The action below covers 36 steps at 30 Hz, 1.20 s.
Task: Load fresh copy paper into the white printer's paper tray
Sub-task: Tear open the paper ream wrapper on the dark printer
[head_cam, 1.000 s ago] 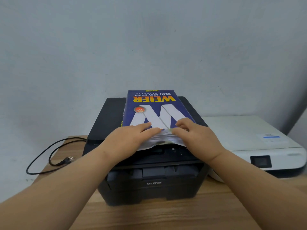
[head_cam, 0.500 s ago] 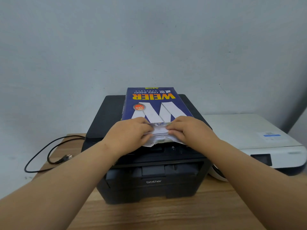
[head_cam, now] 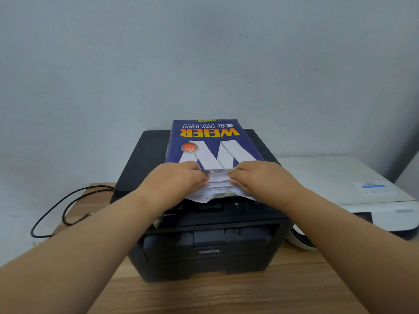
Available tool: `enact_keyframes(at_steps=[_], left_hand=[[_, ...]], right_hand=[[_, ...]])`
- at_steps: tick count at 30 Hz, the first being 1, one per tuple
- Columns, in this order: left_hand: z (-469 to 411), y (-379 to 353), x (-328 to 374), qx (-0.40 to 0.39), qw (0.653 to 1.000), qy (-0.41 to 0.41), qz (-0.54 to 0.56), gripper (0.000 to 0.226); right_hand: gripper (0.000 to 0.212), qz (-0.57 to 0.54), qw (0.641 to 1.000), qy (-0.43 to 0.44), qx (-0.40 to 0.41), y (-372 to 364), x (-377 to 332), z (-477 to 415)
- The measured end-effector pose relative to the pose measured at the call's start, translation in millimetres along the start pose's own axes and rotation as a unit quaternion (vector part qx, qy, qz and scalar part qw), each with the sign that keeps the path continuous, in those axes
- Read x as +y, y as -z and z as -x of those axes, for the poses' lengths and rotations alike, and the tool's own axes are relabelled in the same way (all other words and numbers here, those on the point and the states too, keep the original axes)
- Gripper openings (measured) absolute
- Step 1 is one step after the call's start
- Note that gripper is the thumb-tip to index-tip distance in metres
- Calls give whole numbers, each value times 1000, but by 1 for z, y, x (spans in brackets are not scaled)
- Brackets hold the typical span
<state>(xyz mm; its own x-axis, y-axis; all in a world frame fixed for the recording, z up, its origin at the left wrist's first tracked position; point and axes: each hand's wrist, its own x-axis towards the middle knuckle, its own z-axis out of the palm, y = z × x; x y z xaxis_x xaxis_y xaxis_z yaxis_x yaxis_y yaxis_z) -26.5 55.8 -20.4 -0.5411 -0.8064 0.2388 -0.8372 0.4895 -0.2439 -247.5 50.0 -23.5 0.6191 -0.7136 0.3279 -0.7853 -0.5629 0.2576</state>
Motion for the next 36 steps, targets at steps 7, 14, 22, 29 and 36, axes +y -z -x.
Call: enact_keyframes(at_steps=[7, 14, 22, 29, 36], left_hand=[[2, 1, 4, 50, 994, -45, -91, 42], [9, 0, 14, 75, 992, -33, -100, 27], [17, 0, 27, 149, 986, -10, -81, 34], [36, -1, 38, 213, 977, -14, -32, 16], [60, -5, 39, 220, 975, -25, -9, 22]], right_hand=[[19, 66, 992, 24, 104, -4, -5, 5], [14, 38, 978, 14, 207, -11, -11, 8], [12, 50, 962, 12, 269, -9, -20, 24], [12, 61, 955, -16, 290, -11, -22, 38], [18, 52, 947, 4, 316, -9, -30, 60]])
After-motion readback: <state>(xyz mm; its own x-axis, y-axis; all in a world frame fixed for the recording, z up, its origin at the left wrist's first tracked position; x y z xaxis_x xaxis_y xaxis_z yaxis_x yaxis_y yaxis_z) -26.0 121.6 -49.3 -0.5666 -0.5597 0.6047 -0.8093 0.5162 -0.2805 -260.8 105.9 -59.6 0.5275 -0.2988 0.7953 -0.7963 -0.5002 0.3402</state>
